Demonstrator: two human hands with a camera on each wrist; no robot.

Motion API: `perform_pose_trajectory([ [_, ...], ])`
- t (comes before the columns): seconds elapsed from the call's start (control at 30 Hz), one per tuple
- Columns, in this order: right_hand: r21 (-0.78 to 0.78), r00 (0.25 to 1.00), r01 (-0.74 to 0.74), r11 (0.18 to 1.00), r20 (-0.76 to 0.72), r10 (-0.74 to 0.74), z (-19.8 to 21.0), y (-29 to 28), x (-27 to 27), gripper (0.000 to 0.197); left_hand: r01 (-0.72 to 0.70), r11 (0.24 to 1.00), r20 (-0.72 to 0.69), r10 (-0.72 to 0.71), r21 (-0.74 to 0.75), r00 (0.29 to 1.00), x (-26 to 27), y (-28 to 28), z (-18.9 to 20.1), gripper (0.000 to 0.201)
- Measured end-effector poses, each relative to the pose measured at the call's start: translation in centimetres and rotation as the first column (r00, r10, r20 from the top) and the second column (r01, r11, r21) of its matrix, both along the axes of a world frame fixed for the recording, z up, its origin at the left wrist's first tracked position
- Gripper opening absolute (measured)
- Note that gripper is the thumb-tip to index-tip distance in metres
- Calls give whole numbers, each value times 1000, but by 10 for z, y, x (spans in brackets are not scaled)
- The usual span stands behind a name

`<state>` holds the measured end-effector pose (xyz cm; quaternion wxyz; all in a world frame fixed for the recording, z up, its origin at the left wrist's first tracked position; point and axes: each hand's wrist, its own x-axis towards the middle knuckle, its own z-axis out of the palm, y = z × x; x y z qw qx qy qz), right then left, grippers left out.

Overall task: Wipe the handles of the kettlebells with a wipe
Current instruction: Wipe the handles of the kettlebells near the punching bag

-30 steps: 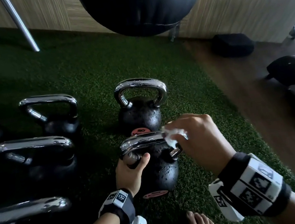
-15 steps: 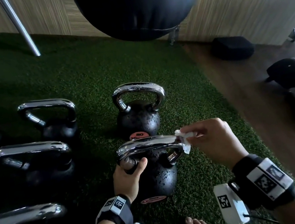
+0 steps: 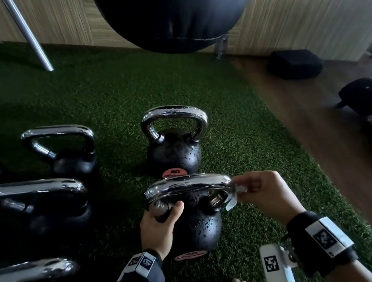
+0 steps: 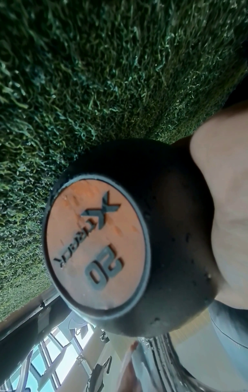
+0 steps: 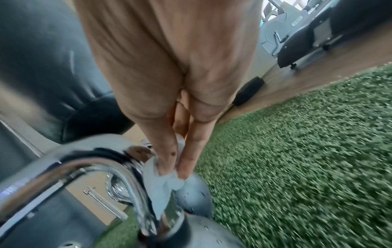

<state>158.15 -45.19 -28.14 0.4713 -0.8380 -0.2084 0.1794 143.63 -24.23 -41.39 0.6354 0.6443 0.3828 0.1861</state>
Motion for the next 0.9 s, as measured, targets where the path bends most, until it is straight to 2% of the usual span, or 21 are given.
perform_pose_trajectory([
  [0.2,-111,997,-16,994,-72,8,-31,12,-10,27,42,999,-39,-42,-6,998,-3,-4,22,80],
  [0.27,-106,995,15,994,-97,-26,-28,10,-11,26,91,995,-60,-93,-38,994,-6,-3,32,76],
  [0.33,-107,996,68,992,-56,-75,-19,3,-8,25,133,988,-97,-140,-77,985,-8,-1,41,71],
  [0.37,-99,994,100,990,-26,-103,-11,0,-7,24,146,985,-105,-155,-90,982,-10,0,48,63],
  [0.43,-39,987,159,986,20,-158,9,-7,-4,23,154,982,-114,-166,-110,979,-16,4,63,30],
  [0.47,7,983,180,984,40,-181,20,-8,-4,24,179,975,-110,-194,-134,975,-19,10,69,22],
  [0.53,122,976,186,975,89,-198,39,-6,-7,25,238,955,-103,-259,-176,960,-30,25,80,38],
  [0.57,171,973,173,970,124,-195,48,-3,-10,27,218,963,-99,-235,-160,967,-35,33,86,45],
  [0.6,193,967,157,969,170,-190,55,2,-14,28,150,985,-94,-157,-85,983,-39,41,92,50],
  [0.63,189,960,132,973,221,-174,62,8,-17,28,53,997,-65,-49,54,997,-43,47,101,53],
  [0.7,170,953,50,984,288,-98,75,19,-28,29,-114,938,69,97,326,993,-48,49,129,48],
  [0.73,164,951,-5,986,305,-46,81,24,-33,28,-137,920,161,82,368,984,-47,48,146,43],
  [0.8,147,943,-113,983,328,59,91,31,-43,27,-31,966,306,-51,257,951,-42,41,180,31],
  [0.83,147,936,-161,976,337,103,95,34,-48,27,84,985,331,-130,150,935,-37,35,197,26],
  [0.9,167,922,-229,959,352,159,100,38,-54,26,304,953,309,-291,8,905,-28,25,214,26],
])
